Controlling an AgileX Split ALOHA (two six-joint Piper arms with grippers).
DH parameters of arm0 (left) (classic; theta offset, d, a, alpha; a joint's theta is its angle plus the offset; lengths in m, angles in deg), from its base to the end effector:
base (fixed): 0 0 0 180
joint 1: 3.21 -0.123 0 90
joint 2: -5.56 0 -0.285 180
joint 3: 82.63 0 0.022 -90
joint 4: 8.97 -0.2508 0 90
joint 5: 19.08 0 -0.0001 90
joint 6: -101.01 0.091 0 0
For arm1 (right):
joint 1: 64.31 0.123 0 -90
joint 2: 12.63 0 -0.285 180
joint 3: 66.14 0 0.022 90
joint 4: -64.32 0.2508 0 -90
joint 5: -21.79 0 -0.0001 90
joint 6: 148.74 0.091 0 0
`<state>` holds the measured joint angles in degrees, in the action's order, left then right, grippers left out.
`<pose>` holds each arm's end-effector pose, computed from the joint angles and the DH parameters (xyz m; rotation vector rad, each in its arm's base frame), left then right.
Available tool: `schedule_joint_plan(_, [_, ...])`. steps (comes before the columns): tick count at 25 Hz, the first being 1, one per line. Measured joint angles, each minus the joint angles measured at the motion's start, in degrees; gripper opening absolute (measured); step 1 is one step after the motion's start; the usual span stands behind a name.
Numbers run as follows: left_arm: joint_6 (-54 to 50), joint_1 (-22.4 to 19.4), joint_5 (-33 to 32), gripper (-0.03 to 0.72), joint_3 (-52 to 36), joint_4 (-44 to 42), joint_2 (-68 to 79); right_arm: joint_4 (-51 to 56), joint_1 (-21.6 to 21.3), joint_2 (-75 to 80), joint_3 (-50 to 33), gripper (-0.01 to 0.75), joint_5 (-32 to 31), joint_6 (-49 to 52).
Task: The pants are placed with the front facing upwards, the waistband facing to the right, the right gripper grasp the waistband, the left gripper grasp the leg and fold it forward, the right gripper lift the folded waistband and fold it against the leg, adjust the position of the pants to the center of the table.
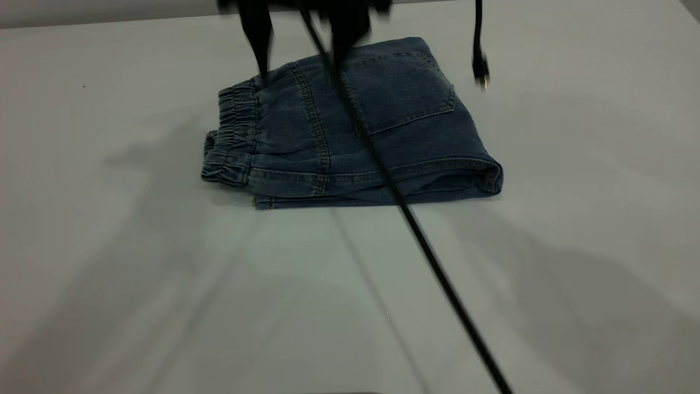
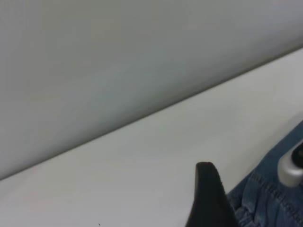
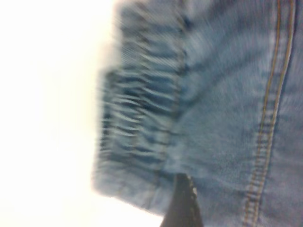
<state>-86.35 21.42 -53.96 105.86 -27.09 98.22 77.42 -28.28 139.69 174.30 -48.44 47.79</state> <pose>0.3156 -0.1269 0.4134 0.4618 1.9930 -0.0010 0.4186 0.3285 0.1847 -0.4317 2.8886 0.5024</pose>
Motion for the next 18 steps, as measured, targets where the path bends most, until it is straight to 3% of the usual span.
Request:
schedule_joint_plan(4, [0.0, 0.0, -2.1, 0.428, 0.0, 0.0, -5.2, 0.4, 0.0, -8.9, 0.4, 0.503, -0.7, -4.8])
schedule_joint_plan(12, [0.1, 0.0, -14.9, 0.428, 0.0, 0.3, -16.5, 1.5, 0.0, -27.5, 0.1, 0.503, -1.9, -11.8])
schedule_joint_plan(18, [4.5, 0.0, -23.7, 0.428, 0.0, 4.4, -24.8, 1.5, 0.0, -42.8, -8.8, 0.503, -2.1, -17.0])
